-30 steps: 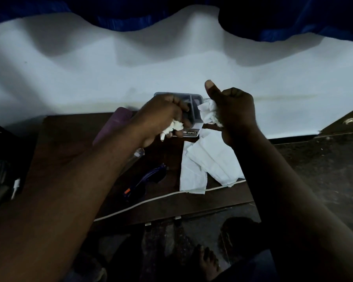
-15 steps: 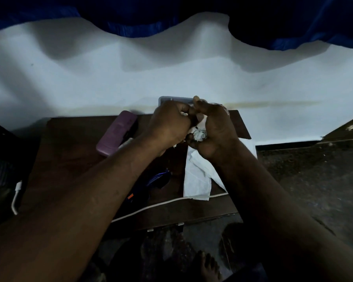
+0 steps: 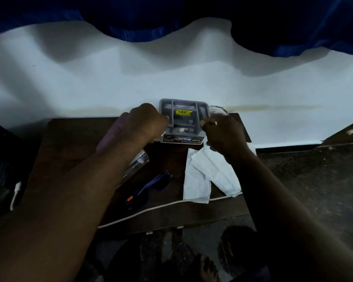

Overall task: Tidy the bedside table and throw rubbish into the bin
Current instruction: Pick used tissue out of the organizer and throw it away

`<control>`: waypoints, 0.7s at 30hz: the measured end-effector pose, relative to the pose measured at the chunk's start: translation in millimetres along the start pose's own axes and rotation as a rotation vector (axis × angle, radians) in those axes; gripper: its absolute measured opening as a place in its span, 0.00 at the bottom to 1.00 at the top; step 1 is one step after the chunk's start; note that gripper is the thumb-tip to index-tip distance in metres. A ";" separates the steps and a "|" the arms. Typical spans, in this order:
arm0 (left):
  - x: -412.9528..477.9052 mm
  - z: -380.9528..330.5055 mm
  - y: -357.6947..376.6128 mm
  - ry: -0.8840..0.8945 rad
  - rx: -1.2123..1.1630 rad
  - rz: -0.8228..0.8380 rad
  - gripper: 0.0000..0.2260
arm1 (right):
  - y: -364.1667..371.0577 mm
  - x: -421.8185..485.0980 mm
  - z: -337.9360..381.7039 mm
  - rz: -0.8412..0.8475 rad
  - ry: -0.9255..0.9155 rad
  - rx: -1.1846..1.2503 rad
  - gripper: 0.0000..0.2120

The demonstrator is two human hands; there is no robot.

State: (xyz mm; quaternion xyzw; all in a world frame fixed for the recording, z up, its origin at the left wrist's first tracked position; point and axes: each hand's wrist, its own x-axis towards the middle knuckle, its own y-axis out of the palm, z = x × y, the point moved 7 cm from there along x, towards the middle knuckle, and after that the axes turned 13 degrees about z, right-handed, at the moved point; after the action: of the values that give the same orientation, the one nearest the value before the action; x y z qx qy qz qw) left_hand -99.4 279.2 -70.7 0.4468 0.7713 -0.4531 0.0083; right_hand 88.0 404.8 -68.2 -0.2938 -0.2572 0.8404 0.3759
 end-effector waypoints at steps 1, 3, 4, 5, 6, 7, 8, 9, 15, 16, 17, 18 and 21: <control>0.6 -0.4 1.0 0.007 -0.034 0.006 0.13 | 2.7 2.6 -0.9 0.022 -0.005 -0.004 0.15; -0.3 1.1 1.3 0.006 -0.077 0.016 0.12 | 4.3 4.3 1.6 0.032 -0.033 -0.048 0.19; -1.2 1.9 2.0 0.003 -0.092 0.031 0.12 | 3.3 2.7 3.3 0.022 -0.039 -0.069 0.20; -1.5 1.7 3.1 0.013 -0.117 0.047 0.12 | 1.2 0.6 5.6 0.004 -0.046 -0.091 0.20; -1.5 0.7 4.1 0.032 -0.181 0.061 0.12 | -2.7 -1.3 8.9 -0.021 -0.061 -0.119 0.18; -2.1 -1.6 4.3 0.062 -0.271 0.072 0.12 | -8.0 -2.7 13.0 -0.054 -0.084 -0.134 0.16; -2.9 -3.5 3.8 0.085 -0.380 0.081 0.12 | -14.7 -4.0 15.8 -0.096 -0.102 -0.119 0.13; -4.0 -5.1 3.2 0.095 -0.486 0.095 0.12 | -22.4 -7.4 19.7 -0.134 -0.117 -0.080 0.10; -14.0 -4.4 18.1 -0.024 -0.864 0.472 0.12 | -38.1 -19.2 18.5 -0.154 -0.191 0.164 0.04; -15.0 -4.9 19.3 -0.018 -0.881 0.502 0.12 | -38.7 -19.5 17.2 -0.151 -0.192 0.169 0.03; -15.3 -5.7 19.3 -0.002 -0.886 0.506 0.10 | -39.4 -20.5 17.1 -0.150 -0.198 0.166 0.03; -14.5 -6.2 19.1 0.012 -0.882 0.490 0.09 | -41.2 -20.7 17.3 -0.169 -0.205 0.118 0.04; -8.5 -2.1 18.9 0.012 -0.865 0.398 0.13 | -54.6 -31.0 31.2 -0.386 -0.275 -0.131 0.08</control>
State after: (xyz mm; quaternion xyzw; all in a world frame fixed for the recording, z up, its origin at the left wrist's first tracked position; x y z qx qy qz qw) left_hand -80.3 278.5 -79.0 0.5440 0.7887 -0.0776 0.2757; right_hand 109.7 405.9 -1.5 -0.1458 -0.4111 0.7666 0.4712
